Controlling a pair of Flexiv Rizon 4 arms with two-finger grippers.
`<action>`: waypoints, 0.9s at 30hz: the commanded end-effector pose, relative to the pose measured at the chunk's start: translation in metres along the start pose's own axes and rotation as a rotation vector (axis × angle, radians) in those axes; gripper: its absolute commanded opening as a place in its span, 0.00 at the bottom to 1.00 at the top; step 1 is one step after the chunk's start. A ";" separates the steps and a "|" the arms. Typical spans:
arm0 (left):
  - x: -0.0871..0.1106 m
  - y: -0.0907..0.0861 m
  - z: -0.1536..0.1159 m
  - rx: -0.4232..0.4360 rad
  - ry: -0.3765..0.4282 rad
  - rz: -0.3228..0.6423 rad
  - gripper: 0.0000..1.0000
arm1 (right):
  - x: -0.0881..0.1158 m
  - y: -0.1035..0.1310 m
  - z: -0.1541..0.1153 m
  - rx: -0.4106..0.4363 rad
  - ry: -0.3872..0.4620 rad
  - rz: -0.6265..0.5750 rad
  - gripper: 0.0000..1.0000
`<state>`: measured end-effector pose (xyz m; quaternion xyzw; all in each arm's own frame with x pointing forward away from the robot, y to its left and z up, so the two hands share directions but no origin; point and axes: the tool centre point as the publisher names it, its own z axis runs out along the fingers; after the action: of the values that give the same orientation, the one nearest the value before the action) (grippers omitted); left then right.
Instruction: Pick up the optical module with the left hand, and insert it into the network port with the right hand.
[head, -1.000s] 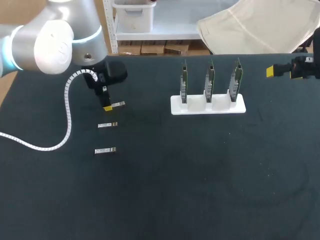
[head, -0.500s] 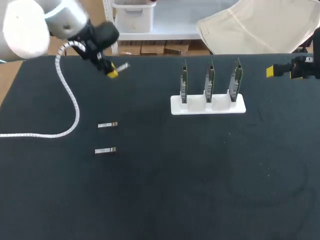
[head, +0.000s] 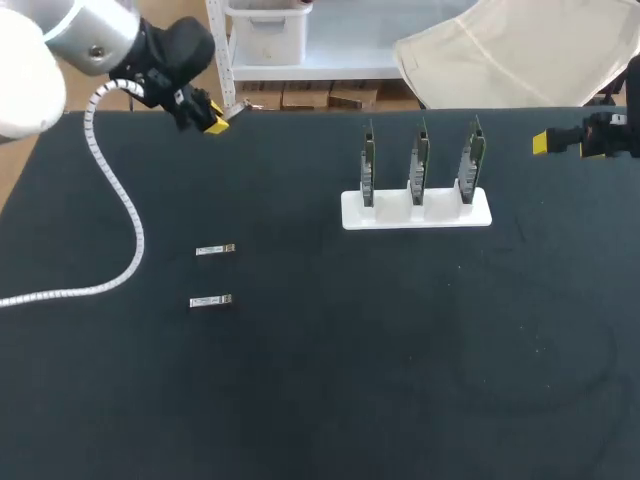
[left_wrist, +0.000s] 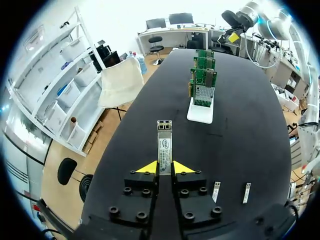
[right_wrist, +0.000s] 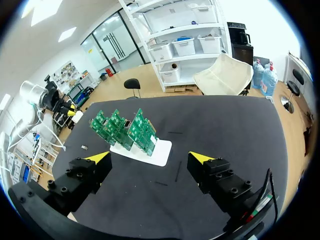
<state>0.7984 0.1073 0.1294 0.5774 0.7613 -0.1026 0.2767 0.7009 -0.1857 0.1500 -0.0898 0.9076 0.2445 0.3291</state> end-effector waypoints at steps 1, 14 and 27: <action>0.003 -0.002 -0.001 -0.005 -0.035 0.002 0.00 | 0.000 0.001 -0.001 0.006 -0.001 0.001 1.00; -0.054 -0.007 0.000 -0.005 -0.245 0.027 0.00 | 0.000 0.001 -0.001 0.006 -0.001 0.001 1.00; -0.124 0.002 -0.001 0.054 -0.569 0.124 0.00 | 0.000 0.001 -0.001 0.006 -0.001 0.001 1.00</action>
<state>0.8140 0.0073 0.2022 0.5868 0.6403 -0.2305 0.4388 0.7009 -0.1857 0.1500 -0.0897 0.9076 0.2445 0.3291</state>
